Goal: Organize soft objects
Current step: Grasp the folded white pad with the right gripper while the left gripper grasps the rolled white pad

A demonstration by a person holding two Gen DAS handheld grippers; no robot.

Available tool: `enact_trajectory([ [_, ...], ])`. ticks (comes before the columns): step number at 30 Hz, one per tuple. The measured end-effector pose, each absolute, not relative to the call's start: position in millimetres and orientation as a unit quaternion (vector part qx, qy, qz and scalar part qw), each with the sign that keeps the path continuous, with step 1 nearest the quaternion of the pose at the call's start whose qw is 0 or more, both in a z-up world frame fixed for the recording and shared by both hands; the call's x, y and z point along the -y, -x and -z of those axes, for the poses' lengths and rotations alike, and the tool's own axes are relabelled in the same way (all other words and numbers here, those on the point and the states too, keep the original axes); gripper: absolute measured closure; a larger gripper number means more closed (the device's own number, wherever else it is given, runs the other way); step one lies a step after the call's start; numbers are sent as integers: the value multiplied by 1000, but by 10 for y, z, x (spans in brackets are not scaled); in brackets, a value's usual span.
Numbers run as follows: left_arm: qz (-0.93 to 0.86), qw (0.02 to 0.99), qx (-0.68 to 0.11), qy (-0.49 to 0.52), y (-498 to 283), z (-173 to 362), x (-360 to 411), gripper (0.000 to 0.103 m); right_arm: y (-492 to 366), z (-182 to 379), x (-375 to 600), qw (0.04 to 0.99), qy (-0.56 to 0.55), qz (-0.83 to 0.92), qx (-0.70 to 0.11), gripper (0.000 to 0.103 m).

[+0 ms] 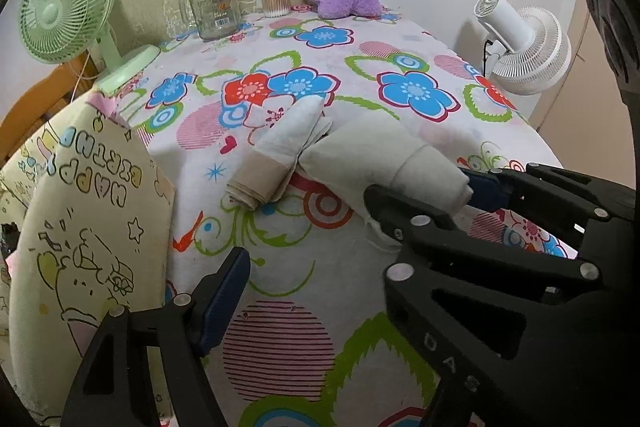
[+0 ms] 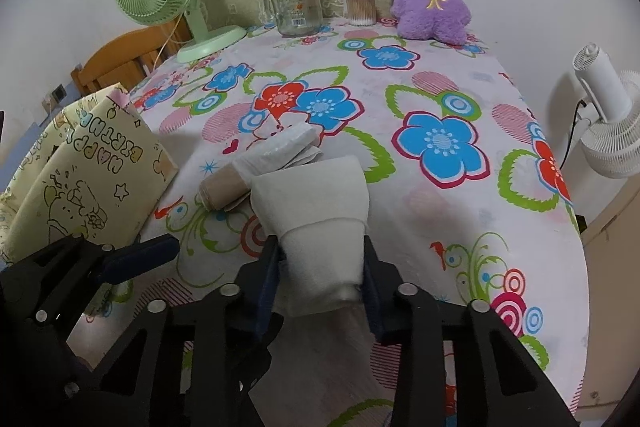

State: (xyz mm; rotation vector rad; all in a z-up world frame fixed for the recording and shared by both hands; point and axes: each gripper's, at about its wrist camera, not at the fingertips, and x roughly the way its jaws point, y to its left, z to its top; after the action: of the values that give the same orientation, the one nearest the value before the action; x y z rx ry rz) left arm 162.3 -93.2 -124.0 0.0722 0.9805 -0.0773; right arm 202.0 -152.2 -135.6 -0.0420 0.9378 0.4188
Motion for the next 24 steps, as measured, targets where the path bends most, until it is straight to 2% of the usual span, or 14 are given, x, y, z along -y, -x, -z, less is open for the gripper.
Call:
enact_trajectory([
  [6, 37, 886, -459, -48, -1638, 1157, 1039, 24, -1995, 1287, 1624, 879, 10, -189, -437, 71],
  [24, 8, 907, -419, -48, -1888, 922, 1093, 24, -2110, 997, 1844, 902, -26, -157, -402, 71],
])
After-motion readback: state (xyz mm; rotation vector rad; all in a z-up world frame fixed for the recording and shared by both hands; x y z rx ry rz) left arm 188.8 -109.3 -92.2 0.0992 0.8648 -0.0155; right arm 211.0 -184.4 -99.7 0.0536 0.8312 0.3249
